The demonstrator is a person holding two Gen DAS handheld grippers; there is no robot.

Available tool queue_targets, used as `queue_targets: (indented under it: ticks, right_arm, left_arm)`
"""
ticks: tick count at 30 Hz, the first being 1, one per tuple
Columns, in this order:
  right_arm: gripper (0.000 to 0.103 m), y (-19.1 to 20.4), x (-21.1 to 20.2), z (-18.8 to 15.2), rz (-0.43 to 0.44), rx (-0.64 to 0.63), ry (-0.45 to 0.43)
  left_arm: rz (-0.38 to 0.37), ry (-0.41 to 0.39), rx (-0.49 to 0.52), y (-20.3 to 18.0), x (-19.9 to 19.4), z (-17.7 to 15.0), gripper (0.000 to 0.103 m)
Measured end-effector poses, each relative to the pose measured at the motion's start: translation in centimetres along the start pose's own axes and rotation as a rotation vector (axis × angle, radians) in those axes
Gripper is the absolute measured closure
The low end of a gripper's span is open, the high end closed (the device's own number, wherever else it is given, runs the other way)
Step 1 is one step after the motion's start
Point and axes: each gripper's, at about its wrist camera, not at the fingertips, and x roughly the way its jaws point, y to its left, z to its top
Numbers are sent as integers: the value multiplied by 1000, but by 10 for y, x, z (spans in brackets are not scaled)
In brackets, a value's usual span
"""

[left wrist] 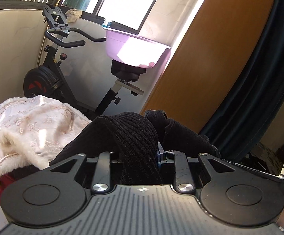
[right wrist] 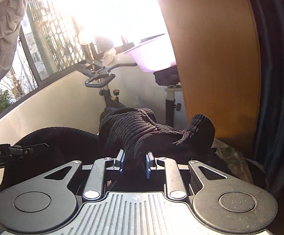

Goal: Fold clothes
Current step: 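Lift the black ribbed garment with both grippers away from the pile, then carry the black garment with both grippers to the patterned table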

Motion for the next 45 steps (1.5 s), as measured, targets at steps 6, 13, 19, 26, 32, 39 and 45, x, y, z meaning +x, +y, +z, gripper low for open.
queue_targets:
  ticks: [6,13,19,26,32,39,45]
  right_arm:
    - [85,-79,-70,-20,-32,33,-27]
    - [85,-212,-184,-41,-100,63,-81]
    - [85,-326,-282,-60,-158,88,-127]
    - [85,-457,-374,-57,-315,171,-204]
    - [85,-569,-437,-51,-450,255,-271]
    - [85,-699,-486,-31,-603,363,-325]
    - [85,-816,-523,-14,-711,423,-417]
  left_arm:
    - [-41,43,118,-99,20,-39,78]
    - [-83,56,181,-254,52,-104,78]
    - [-199,104,159,-387,91,-155,78]
    - [-383,166,262,-527,148,-189,78]
    - [-541,207,358,-645,207,-209,78]
    - [-734,301,465,-792,302,-218,78]
    - [-857,320,556,-919,370,-228,78]
